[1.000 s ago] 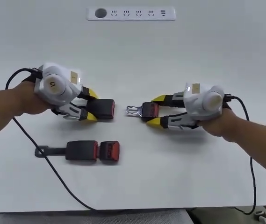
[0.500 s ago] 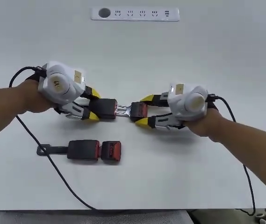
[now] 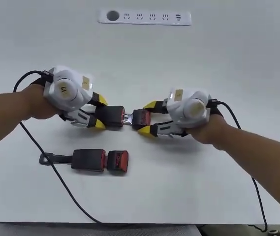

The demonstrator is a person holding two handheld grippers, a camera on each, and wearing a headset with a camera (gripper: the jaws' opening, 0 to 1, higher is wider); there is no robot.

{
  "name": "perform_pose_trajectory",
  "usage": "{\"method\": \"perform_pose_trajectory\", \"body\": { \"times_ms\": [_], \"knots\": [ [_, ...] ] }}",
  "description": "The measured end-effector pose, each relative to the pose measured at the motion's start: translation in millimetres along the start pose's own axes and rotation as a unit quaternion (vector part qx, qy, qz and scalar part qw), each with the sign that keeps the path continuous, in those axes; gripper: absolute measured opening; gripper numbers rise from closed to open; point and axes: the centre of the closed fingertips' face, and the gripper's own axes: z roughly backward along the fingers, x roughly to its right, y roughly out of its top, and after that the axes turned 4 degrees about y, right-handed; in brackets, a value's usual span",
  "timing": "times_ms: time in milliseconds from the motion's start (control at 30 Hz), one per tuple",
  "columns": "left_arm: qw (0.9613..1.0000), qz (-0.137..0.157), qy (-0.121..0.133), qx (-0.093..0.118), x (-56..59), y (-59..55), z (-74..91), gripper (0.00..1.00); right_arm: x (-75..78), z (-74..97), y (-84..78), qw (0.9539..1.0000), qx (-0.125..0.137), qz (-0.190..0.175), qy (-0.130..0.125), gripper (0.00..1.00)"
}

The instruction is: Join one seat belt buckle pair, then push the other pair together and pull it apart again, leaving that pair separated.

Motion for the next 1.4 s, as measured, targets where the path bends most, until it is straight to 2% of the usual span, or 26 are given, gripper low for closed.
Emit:
{"method": "perform_pose_trajectory", "body": {
  "times_ms": [333,533,833,1033,1400],
  "knots": [
    [0.9999,-0.008,-0.002,-0.007,-0.2,0.0,-0.3,0.33,1.2,-1.9,1.8,0.9999,-0.011,-0.007,0.005,0.35],
    [0.9998,-0.013,-0.002,-0.012,0.0,0.3,-0.4,0.33,-1.1,-15.5,13.1,0.9999,-0.011,-0.007,0.0,0.35],
    [0.9998,-0.017,-0.003,-0.014,-0.1,0.2,-0.3,0.33,0.9,-13.8,11.4,0.9995,-0.024,-0.017,-0.007,0.34],
    [0.9997,-0.018,-0.003,-0.015,-0.5,0.0,-0.4,0.33,2.2,-13.7,10.7,0.9991,-0.04,-0.012,-0.006,0.34],
    [0.9996,-0.021,-0.004,-0.017,-0.5,0.2,-0.4,0.33,4.5,-12.3,10.3,0.9986,-0.053,-0.007,-0.007,0.35]
  ]
}}
